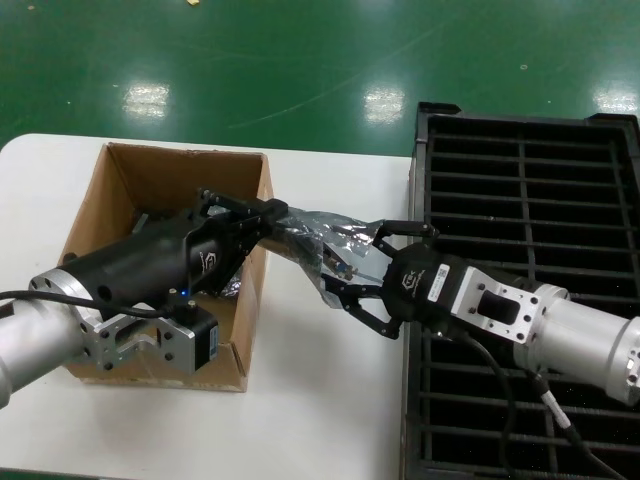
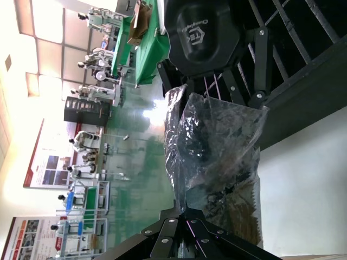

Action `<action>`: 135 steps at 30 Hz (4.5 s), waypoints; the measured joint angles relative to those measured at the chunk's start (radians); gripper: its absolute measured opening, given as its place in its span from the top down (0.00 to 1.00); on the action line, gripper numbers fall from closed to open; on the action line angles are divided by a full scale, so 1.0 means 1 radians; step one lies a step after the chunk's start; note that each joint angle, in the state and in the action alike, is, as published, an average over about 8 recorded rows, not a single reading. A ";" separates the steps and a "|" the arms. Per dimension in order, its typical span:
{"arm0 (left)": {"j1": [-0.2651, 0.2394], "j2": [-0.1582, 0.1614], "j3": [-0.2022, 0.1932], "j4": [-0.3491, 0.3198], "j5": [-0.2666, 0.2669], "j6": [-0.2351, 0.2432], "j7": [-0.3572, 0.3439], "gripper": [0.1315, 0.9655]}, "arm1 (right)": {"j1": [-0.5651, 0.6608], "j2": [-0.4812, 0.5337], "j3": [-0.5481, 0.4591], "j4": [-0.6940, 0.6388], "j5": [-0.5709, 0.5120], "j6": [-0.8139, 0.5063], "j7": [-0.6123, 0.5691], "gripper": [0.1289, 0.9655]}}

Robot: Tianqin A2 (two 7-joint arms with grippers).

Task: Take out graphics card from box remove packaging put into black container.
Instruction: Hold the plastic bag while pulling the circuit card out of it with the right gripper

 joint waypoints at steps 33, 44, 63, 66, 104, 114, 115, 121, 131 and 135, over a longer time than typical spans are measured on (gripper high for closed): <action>0.000 0.000 0.000 0.000 0.000 0.000 0.000 0.99 | 0.006 -0.041 0.019 -0.045 0.046 0.020 0.044 0.49; 0.000 0.000 0.000 0.000 0.000 0.000 0.000 0.99 | -0.003 -0.017 0.027 -0.039 0.074 -0.006 0.050 0.70; 0.000 0.000 0.000 0.000 0.000 0.000 0.000 0.99 | 0.036 -0.031 0.020 -0.098 0.095 -0.035 0.034 0.94; 0.000 0.000 0.000 0.000 0.000 0.000 0.000 0.99 | 0.037 -0.034 0.019 -0.099 0.096 -0.035 0.035 0.97; 0.000 0.000 0.000 0.000 0.000 0.000 0.000 0.99 | 0.003 -0.006 0.024 -0.041 0.105 -0.033 0.039 0.97; 0.000 0.000 0.000 0.000 0.000 0.000 0.000 0.99 | 0.022 -0.024 0.021 -0.068 0.105 -0.031 0.045 0.86; 0.000 0.000 0.000 0.000 0.000 0.000 0.000 0.99 | 0.025 -0.027 0.021 -0.073 0.106 -0.031 0.047 0.84; 0.000 0.000 0.000 0.000 0.000 0.000 0.000 0.99 | 0.050 -0.055 0.016 -0.116 0.110 -0.031 0.056 0.86; 0.000 0.000 0.000 0.000 0.000 0.000 0.000 0.99 | 0.075 -0.086 0.012 -0.175 0.114 -0.028 0.054 0.89; 0.000 0.000 0.000 0.000 0.000 0.000 0.000 0.99 | 0.072 -0.083 0.016 -0.169 0.116 -0.027 0.057 0.92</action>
